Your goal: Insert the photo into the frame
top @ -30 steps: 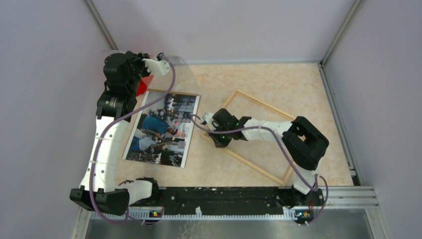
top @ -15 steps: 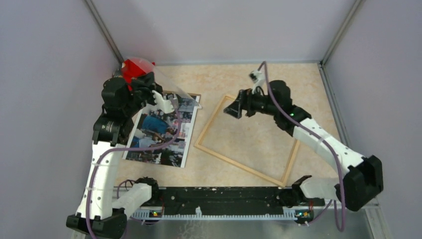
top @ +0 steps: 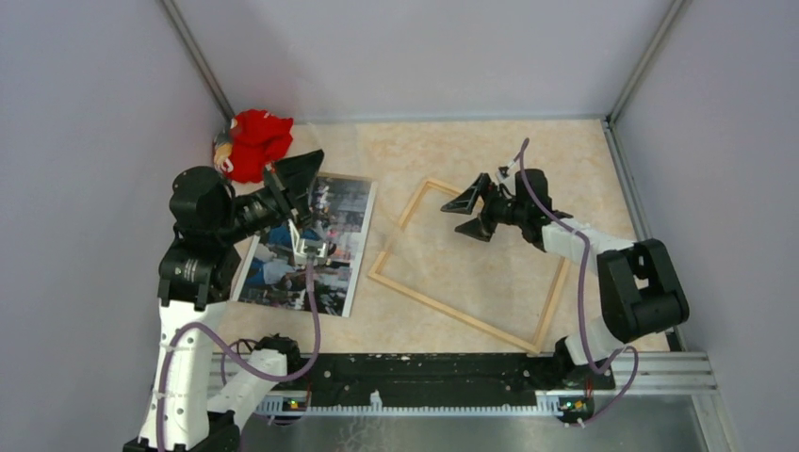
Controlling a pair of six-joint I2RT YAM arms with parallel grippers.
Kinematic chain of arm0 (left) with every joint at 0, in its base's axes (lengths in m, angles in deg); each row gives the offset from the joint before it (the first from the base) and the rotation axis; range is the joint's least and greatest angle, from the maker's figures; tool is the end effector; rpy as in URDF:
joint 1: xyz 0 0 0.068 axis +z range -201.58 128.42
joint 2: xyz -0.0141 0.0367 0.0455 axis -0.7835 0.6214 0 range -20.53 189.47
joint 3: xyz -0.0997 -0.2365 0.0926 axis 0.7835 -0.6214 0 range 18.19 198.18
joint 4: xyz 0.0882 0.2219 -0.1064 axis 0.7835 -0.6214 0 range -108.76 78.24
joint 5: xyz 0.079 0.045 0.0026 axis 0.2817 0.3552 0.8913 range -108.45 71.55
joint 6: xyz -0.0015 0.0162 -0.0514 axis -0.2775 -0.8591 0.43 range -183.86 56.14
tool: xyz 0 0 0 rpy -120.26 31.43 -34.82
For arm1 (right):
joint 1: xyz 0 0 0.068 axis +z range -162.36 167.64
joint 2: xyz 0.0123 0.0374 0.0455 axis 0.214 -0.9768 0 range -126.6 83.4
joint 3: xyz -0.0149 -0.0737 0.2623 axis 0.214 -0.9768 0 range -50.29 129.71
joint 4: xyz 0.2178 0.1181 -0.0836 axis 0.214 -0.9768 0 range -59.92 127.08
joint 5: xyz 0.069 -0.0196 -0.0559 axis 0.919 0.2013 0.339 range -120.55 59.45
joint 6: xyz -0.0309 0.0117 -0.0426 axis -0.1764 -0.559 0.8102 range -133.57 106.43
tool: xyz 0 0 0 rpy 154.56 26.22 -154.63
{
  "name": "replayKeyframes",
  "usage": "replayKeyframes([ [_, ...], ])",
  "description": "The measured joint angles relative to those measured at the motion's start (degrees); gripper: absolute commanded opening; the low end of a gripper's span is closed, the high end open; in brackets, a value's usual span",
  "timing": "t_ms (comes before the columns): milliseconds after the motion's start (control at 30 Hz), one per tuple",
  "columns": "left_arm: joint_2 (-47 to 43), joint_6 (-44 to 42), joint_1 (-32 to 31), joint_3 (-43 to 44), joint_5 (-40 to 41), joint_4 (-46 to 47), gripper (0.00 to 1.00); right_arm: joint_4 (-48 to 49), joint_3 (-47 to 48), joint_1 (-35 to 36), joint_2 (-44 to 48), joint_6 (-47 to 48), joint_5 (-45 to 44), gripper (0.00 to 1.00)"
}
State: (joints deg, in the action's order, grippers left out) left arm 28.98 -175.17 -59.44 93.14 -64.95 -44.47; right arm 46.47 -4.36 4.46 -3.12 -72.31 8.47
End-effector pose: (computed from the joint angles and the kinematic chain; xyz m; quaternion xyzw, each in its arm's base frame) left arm 0.1368 -0.0451 0.4613 0.7267 0.1241 0.2931 0.6087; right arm 0.2962 0.1128 0.2105 0.1407 0.8255 0.5135 0.1876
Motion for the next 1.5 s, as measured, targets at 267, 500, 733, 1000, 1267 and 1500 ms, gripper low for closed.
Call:
replayKeyframes([
  [267,-1.1,-3.9,0.0,1.7,-5.1,2.7,0.0,13.5,-1.2,4.3,-4.2,-12.0,1.3,0.97],
  [500,-2.3,-6.2,0.0,2.5,-5.6,-2.0,0.0,22.1,0.8,2.8,-7.8,-14.5,4.8,0.99],
  [733,-5.1,-7.4,0.0,0.3,-6.9,-9.9,0.0,18.2,17.4,-2.9,-7.5,-1.1,9.3,0.99],
  [1000,-3.1,-7.6,0.0,-1.5,-10.6,-12.0,0.0,8.7,17.3,-1.9,-5.0,7.0,6.3,0.99],
  [1267,1.9,-7.8,0.0,-2.5,-14.6,-5.2,0.0,1.7,2.9,0.4,-3.5,5.4,-4.1,0.99],
  [1500,3.5,-7.8,0.0,-2.5,-18.2,5.7,0.0,5.9,-0.2,0.7,-0.7,1.2,-6.3,0.99],
])
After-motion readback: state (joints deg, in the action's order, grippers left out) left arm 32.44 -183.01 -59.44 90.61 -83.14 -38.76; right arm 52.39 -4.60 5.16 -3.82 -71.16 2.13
